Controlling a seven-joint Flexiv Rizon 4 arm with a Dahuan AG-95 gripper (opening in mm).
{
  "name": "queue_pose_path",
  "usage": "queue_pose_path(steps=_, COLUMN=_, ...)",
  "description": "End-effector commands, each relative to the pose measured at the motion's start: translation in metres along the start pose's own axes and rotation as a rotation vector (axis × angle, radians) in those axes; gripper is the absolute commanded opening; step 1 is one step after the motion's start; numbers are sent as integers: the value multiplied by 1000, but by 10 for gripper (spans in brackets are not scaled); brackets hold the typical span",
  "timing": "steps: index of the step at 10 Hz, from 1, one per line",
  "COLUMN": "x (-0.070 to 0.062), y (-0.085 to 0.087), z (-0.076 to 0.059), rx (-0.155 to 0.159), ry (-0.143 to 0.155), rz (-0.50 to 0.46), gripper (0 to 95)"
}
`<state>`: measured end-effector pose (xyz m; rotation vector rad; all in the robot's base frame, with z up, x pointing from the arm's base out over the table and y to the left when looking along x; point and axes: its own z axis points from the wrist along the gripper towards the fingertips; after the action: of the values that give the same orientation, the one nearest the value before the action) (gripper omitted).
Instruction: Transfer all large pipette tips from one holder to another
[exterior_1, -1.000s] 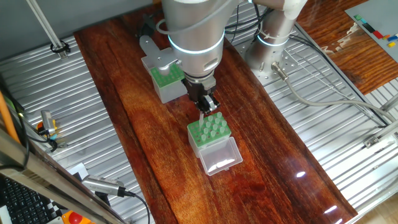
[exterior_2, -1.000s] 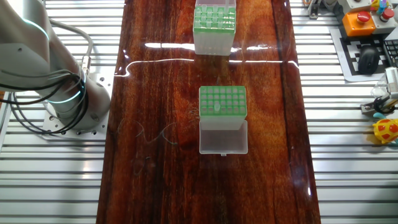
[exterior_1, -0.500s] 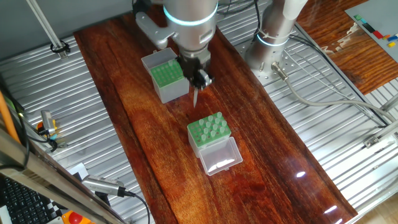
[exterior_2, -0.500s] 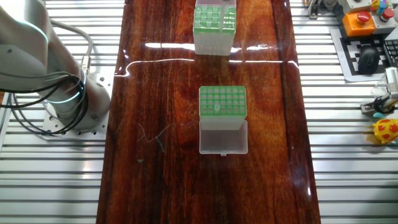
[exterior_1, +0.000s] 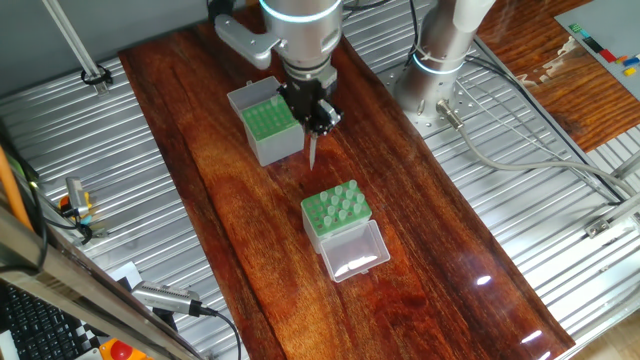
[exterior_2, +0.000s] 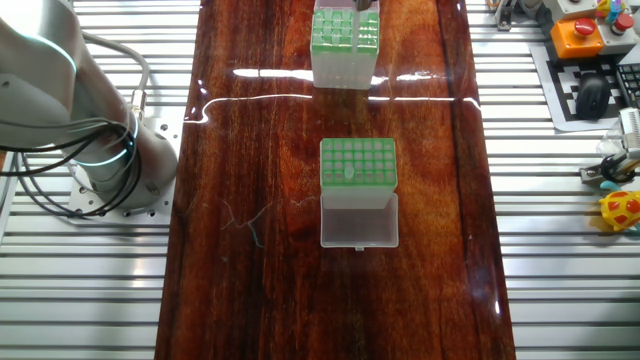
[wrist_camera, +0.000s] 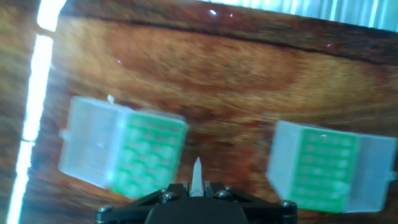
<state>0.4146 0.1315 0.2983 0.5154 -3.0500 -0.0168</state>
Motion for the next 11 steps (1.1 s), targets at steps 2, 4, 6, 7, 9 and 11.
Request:
queue_pose_path(steps=2, x=33, y=-66, z=3, rx=43, ry=28, rz=-22, gripper=0)
queue_pose_path(steps=4, x=43, y=-80, z=4, rx=27, ry=20, rz=-58, gripper=0)
queue_pose_path(steps=6, x=43, y=-80, z=4, rx=32, ry=19, rz=-22, gripper=0)
queue_pose_path(steps=7, x=43, y=-80, z=4, rx=38, ry=21, rz=1, gripper=0)
queue_pose_path(steps=9, x=43, y=-80, z=4, rx=78, ry=26, rz=38, gripper=0)
queue_pose_path(steps=11, x=50, y=-102, z=1, rx=93, ry=23, rz=5, gripper=0)
